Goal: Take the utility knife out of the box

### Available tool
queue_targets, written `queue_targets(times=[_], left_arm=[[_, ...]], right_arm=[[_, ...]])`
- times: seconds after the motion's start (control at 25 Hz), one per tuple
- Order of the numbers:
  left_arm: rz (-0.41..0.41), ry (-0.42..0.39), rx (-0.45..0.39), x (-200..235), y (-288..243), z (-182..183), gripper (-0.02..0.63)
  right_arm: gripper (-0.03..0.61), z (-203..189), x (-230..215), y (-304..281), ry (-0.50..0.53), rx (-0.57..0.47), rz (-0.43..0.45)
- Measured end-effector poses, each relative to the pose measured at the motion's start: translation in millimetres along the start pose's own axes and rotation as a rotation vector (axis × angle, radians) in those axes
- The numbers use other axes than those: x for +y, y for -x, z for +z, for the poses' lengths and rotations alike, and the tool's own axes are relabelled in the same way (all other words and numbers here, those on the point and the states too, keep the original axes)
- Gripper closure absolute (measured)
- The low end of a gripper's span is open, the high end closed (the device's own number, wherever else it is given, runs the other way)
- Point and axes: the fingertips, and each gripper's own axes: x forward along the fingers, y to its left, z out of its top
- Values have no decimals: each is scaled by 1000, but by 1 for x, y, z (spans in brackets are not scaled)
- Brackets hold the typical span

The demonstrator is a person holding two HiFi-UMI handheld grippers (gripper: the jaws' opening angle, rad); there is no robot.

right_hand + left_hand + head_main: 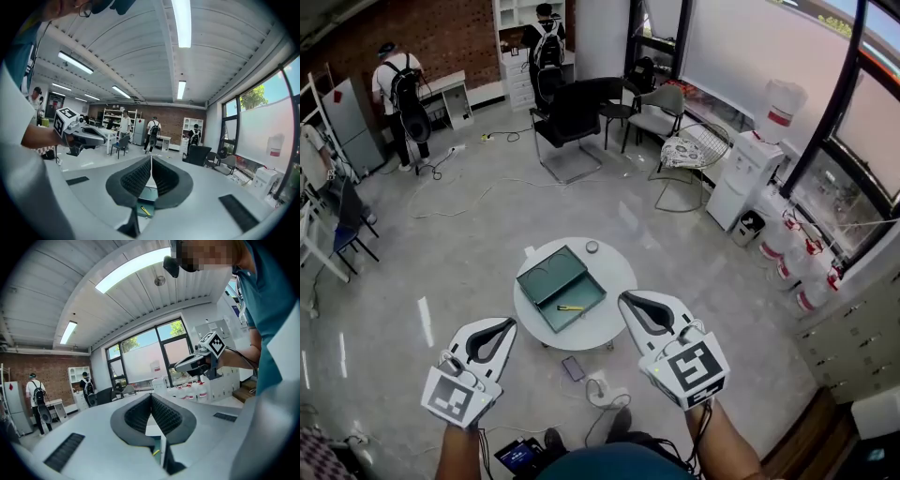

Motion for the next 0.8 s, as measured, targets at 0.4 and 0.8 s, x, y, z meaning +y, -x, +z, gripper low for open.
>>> queue_targets(times=[0.4,0.8], left_arm=[[107,1,72,-28,-60,-1,595],[78,-13,113,-29,-107,-11,595]], right_arm=[[540,-28,-69,-7,-2,-39,129],[540,-49,-109,-17,-54,1,128]])
